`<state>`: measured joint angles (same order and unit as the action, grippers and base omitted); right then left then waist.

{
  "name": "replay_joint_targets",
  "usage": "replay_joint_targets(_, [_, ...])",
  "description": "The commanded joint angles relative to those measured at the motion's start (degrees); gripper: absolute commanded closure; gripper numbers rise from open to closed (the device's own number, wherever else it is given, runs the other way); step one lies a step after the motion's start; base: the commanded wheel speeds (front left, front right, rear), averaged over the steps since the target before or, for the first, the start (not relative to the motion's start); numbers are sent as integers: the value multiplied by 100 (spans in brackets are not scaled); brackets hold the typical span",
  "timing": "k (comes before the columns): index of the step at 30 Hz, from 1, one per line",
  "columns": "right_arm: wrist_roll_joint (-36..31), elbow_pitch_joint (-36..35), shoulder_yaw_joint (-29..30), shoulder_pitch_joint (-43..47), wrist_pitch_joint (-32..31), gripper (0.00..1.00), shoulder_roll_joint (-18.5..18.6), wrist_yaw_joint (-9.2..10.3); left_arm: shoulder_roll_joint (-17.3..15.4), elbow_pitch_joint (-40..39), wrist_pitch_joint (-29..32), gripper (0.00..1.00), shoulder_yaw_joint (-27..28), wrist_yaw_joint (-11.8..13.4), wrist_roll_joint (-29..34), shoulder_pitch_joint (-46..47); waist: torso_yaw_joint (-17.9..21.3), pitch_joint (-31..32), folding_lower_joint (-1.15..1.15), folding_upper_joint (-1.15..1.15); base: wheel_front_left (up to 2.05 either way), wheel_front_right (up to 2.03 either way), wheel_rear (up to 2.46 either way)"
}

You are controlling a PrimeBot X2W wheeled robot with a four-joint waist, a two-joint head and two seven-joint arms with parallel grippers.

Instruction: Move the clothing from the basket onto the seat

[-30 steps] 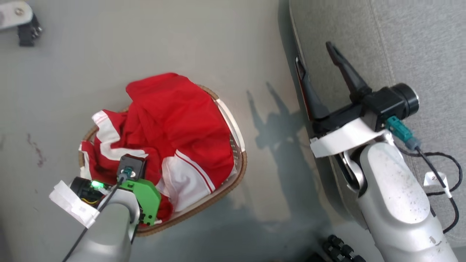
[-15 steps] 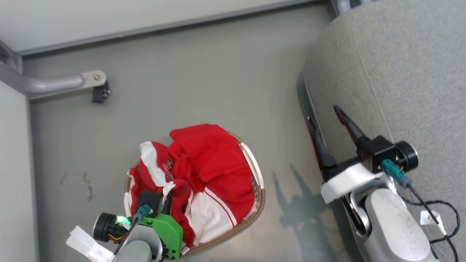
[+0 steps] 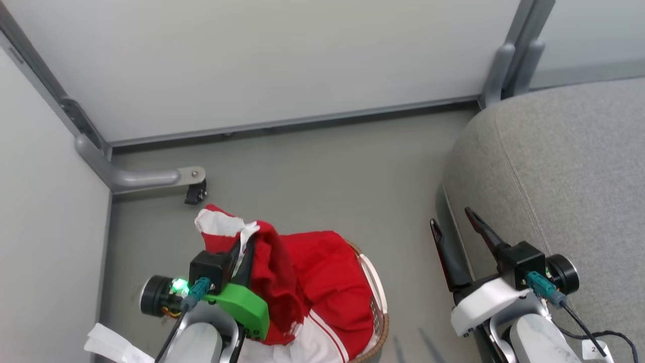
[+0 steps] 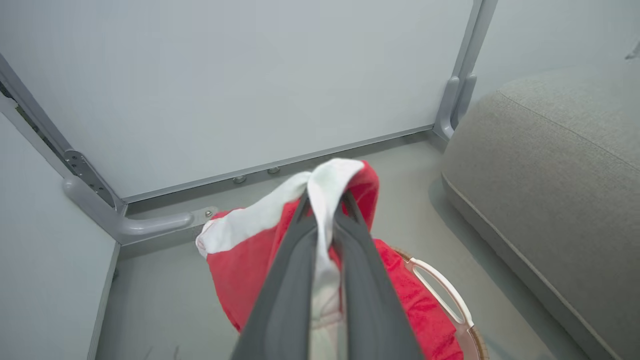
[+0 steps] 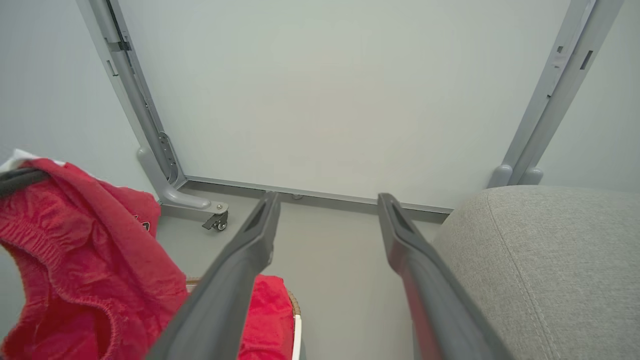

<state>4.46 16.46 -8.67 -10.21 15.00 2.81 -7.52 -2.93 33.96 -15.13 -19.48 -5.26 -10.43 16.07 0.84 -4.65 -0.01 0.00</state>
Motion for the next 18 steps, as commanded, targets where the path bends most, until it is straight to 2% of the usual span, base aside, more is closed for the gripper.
replay_joint_targets(1, [26,-1,-11,130,28,0,28,6,-3,-172,-3,100,-4,34,-38,10,-200,330,1,0,0,0,0])
replay_joint_targets(9, [95,65,-307,308,28,0,26,6,-6,-1004,-2,100,-56,60,-253,392,-226,458,1,0,0,0,0])
replay_joint_targets(18, [175,185,-1114,197,28,0,69,6,-7,-1507,-2,100,-335,133,-505,747,-362,481,1,0,0,0,0])
